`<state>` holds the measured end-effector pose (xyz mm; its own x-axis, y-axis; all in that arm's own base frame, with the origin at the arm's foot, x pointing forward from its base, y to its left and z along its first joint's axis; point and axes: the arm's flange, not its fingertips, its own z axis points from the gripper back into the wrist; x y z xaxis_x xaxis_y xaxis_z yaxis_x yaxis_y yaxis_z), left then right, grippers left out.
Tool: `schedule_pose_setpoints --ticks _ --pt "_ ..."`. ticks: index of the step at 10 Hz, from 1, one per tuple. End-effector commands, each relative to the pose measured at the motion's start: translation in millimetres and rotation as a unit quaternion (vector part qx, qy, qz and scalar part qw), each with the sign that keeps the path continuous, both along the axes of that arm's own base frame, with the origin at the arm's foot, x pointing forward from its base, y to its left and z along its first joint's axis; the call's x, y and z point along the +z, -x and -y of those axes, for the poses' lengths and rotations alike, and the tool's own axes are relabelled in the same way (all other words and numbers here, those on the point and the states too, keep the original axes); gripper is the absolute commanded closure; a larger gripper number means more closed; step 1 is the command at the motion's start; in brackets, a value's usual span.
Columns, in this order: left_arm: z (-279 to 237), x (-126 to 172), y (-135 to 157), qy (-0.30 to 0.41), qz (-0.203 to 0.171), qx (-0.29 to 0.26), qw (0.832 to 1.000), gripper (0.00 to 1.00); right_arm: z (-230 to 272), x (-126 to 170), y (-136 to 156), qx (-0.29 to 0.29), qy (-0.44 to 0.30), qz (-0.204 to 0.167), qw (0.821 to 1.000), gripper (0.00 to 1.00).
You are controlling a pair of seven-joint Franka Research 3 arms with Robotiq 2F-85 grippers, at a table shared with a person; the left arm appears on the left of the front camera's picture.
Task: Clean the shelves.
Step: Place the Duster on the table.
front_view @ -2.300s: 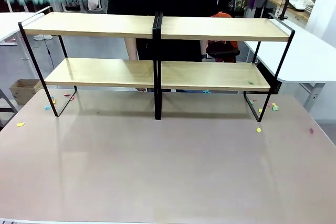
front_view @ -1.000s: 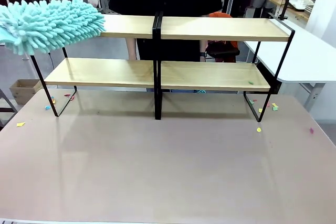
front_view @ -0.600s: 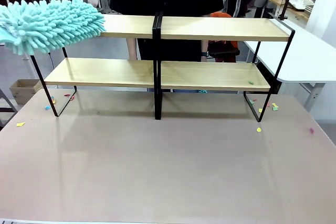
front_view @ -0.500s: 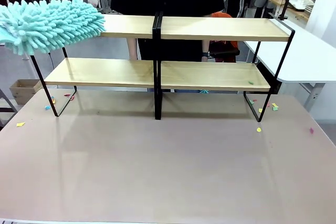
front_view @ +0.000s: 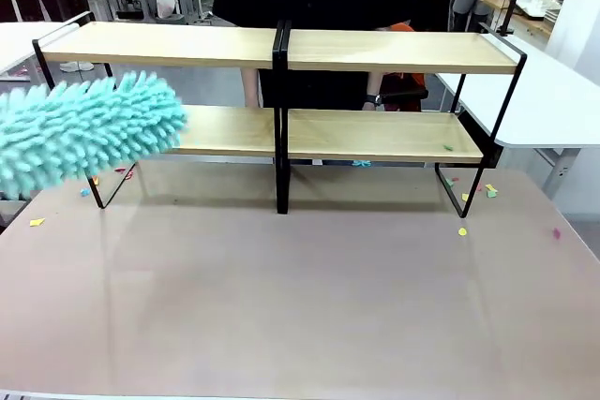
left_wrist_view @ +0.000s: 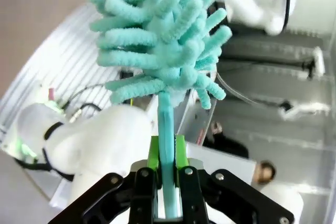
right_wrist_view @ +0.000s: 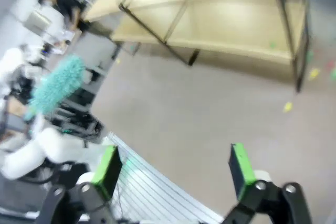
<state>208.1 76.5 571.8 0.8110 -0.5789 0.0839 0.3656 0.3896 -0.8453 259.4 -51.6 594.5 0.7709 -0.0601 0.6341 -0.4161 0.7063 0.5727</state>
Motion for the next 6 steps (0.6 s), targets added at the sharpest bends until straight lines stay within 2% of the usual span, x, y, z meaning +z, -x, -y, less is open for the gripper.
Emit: schedule_pose_setpoints --ticks 1,2,3,4,5,6 --pt "1.8 -19.0 -9.4 0.023 -0.031 -0.081 0.996 0.87 -26.0 -32.5 8.9 -0.056 -0.034 -0.120 0.991 0.00" --pt "13.7 -32.8 -23.5 0.030 -0.033 -0.100 0.994 0.87 -33.3 -49.4 15.9 -0.057 -0.025 -0.149 0.987 0.00" --pt "28.1 -48.7 -42.6 0.035 -0.057 -0.109 0.992 0.87 -35.8 -63.5 28.3 -0.011 -0.045 -0.175 0.983 0.00" --pt "38.3 -64.4 -65.2 0.013 -0.074 -0.104 0.992 0.87 -30.9 -74.8 35.5 0.001 -0.044 -0.191 0.981 0.00" --pt "41.6 -74.9 -88.4 -0.002 -0.085 -0.097 0.992 0.87 -19.9 -37.7 -10.6 -0.028 -0.024 -0.156 0.987 0.00" --pt "40.1 -86.6 -110.6 -0.025 -0.102 -0.095 0.990 0.87 -19.9 -37.7 -10.6 -0.028 -0.024 -0.156 0.987 0.00"
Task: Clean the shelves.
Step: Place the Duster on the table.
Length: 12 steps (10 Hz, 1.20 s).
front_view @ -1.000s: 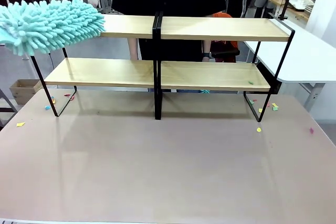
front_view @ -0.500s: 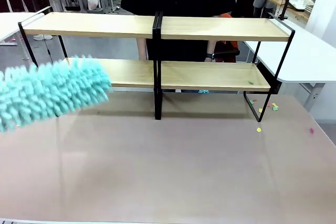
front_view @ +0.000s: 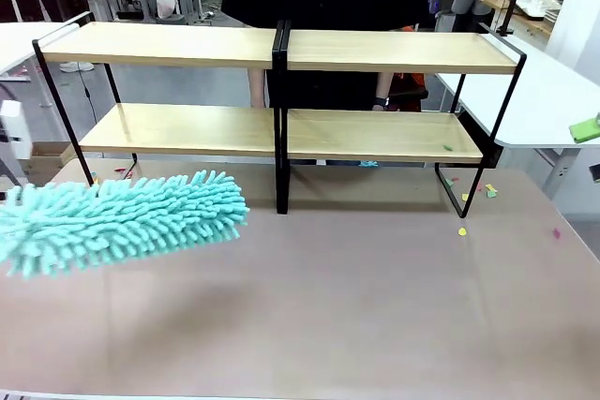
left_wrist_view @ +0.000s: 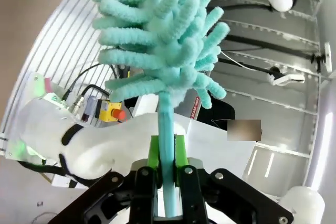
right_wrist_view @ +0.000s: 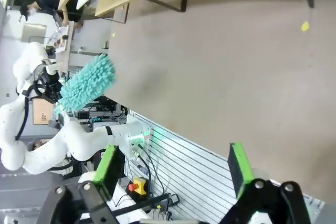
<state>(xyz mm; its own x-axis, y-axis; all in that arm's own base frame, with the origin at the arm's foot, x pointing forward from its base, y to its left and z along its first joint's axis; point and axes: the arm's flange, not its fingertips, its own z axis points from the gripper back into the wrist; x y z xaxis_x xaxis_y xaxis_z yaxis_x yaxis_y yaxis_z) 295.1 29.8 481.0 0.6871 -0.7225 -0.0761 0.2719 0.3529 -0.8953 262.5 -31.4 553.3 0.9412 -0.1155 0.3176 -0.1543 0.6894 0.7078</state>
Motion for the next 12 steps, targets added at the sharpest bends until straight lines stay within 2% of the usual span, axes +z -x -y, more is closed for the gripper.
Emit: schedule_pose_setpoints --ticks 1,3,6,7,8,9,10,12 --pt "-7.2 -3.7 -34.1 -0.016 -0.008 -0.011 1.000 0.87 0.3 3.5 -7.5 -0.009 0.000 0.024 1.000 0.00" --pt "-3.9 -9.1 -45.8 -0.026 -0.016 0.018 0.999 0.87 0.3 3.5 -7.5 -0.009 0.000 0.024 1.000 0.00" --pt "-7.5 -11.8 -47.4 -0.057 -0.011 0.019 0.998 0.87 0.3 3.5 -7.5 -0.009 0.000 0.024 1.000 0.00" --pt "-7.3 -13.0 -45.0 -0.066 -0.008 0.021 0.998 0.79 0.3 3.5 -7.5 -0.009 0.000 0.024 1.000 0.00" --pt "-6.4 -14.4 -48.3 -0.077 -0.006 0.019 0.997 0.31 0.3 3.5 -7.5 -0.009 0.000 0.024 1.000 0.00" --pt "-5.1 -14.6 -49.7 -0.077 -0.006 0.018 0.997 0.22 0.3 3.5 -7.5 -0.009 0.000 0.024 1.000 0.00" --pt "-2.7 -15.8 -52.0 -0.082 -0.004 0.025 0.996 0.00 0.3 3.5 -7.5 -0.009 0.000 0.024 1.000 0.00" --pt "-2.1 -13.6 -53.3 -0.099 0.006 0.068 0.993 0.00 0.3 3.5 -7.5 -0.009 0.000 0.024 1.000 0.00"
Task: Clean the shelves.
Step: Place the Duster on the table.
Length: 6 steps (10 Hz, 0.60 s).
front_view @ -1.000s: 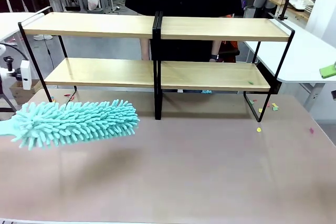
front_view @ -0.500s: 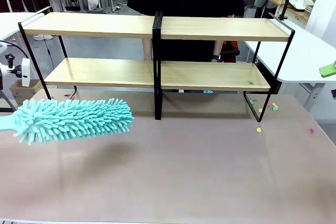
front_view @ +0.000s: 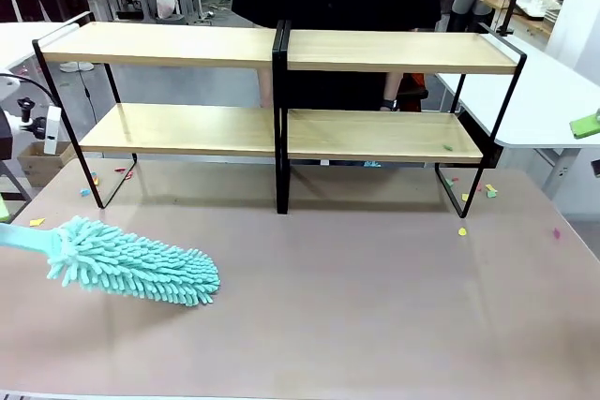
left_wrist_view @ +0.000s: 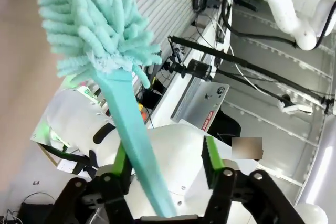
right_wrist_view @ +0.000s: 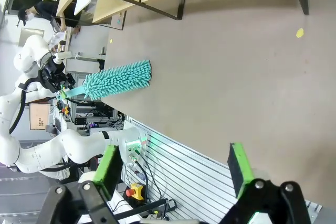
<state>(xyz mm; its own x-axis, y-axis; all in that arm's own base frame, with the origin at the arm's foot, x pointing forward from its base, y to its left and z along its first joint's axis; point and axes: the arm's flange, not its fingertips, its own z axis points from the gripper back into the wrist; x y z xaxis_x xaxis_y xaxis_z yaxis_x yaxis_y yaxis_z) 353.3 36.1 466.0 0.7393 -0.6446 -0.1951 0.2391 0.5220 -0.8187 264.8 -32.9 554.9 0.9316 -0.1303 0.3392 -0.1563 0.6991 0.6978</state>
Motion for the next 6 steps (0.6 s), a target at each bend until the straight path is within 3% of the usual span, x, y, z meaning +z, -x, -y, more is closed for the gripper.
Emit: schedule_pose_setpoints --ticks 1,2,3,5,6 --pt "-4.6 6.6 4.0 -0.010 0.016 0.065 0.998 0.00 -1.3 2.0 -5.2 0.001 -0.005 0.013 1.000 0.00" --pt "-18.5 13.2 3.3 -0.046 0.044 0.141 0.988 0.00 -1.3 2.0 -5.2 0.001 -0.005 0.013 1.000 0.00" --pt "-40.2 26.8 8.3 -0.036 0.066 0.183 0.980 0.00 -1.3 2.0 -5.2 0.001 -0.005 0.013 1.000 0.00" --pt "-85.5 54.1 26.7 -0.117 0.100 0.277 0.948 0.00 -1.3 2.0 -5.2 0.001 -0.005 0.013 1.000 0.00" --pt "-90.8 62.1 32.8 -0.113 0.112 0.277 0.948 0.00 -1.3 2.0 -5.2 0.001 -0.005 0.013 1.000 0.00"
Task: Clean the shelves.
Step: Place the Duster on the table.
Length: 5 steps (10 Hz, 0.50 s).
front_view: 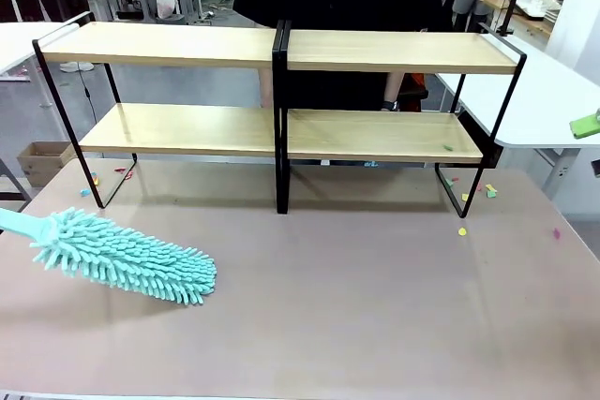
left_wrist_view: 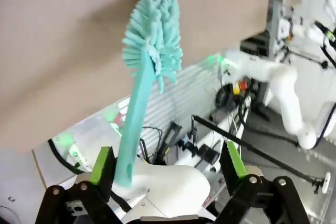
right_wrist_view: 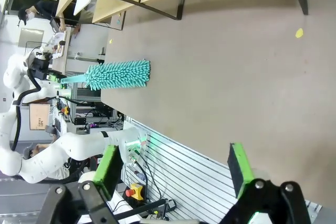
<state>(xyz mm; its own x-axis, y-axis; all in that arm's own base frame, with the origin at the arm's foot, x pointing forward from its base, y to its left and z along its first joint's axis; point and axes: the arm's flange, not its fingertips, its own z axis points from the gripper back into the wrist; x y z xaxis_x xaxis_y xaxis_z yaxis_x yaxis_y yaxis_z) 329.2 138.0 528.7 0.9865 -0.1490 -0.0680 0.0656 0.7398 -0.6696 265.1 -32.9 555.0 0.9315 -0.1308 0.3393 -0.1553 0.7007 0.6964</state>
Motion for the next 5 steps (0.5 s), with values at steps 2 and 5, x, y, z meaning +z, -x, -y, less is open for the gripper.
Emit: schedule_pose_setpoints --ticks 2,5 --pt "13.2 6.2 15.1 -0.035 0.033 0.059 0.997 0.00 -1.2 1.8 -4.9 0.002 -0.006 0.013 1.000 0.00" --pt "2.4 55.5 48.3 0.000 0.139 0.124 0.983 0.00 -1.2 1.8 -4.9 0.002 -0.006 0.013 1.000 0.00"
